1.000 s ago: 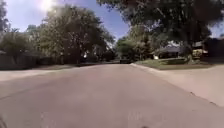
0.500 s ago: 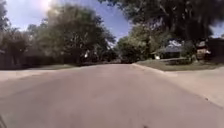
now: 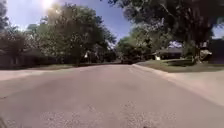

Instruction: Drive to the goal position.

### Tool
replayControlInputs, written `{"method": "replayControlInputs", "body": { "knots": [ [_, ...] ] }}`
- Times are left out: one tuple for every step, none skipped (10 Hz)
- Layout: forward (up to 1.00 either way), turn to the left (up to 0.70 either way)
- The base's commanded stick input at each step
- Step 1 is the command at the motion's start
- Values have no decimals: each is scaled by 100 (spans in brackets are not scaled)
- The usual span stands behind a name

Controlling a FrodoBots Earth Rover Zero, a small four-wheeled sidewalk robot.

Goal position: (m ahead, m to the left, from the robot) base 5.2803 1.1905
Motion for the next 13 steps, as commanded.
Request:
{"method": "replayControlInputs", "body": {
  "knots": [
    [70, 0],
    [70, 0],
    [70, 0],
    [70, 0],
    [70, 0],
    [70, 0],
    [70, 0],
    [70, 0],
    [70, 0],
    [70, 0],
    [70, 0],
    [70, 0],
    [70, 0]
  ]
}}
